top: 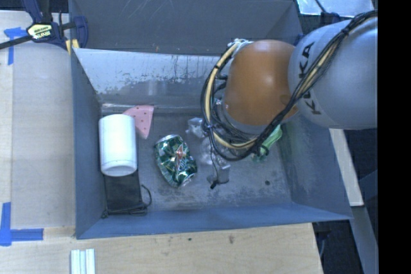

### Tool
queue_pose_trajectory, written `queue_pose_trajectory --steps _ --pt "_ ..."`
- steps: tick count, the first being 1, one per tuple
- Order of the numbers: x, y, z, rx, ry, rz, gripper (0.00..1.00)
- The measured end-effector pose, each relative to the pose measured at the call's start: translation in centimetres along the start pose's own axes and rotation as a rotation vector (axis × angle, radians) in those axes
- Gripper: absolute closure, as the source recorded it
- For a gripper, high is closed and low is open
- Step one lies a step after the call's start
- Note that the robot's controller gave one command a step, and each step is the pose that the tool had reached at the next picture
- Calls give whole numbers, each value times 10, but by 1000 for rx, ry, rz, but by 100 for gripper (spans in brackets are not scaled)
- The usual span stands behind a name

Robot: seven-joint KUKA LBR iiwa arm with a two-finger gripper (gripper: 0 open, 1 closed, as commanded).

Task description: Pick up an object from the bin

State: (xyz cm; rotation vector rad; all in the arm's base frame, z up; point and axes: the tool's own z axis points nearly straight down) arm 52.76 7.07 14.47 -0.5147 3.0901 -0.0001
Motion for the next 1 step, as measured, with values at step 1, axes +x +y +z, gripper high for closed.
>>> queue_pose_trajectory --steps 1 --pt "-6 51 26 -1 11 -85 0"
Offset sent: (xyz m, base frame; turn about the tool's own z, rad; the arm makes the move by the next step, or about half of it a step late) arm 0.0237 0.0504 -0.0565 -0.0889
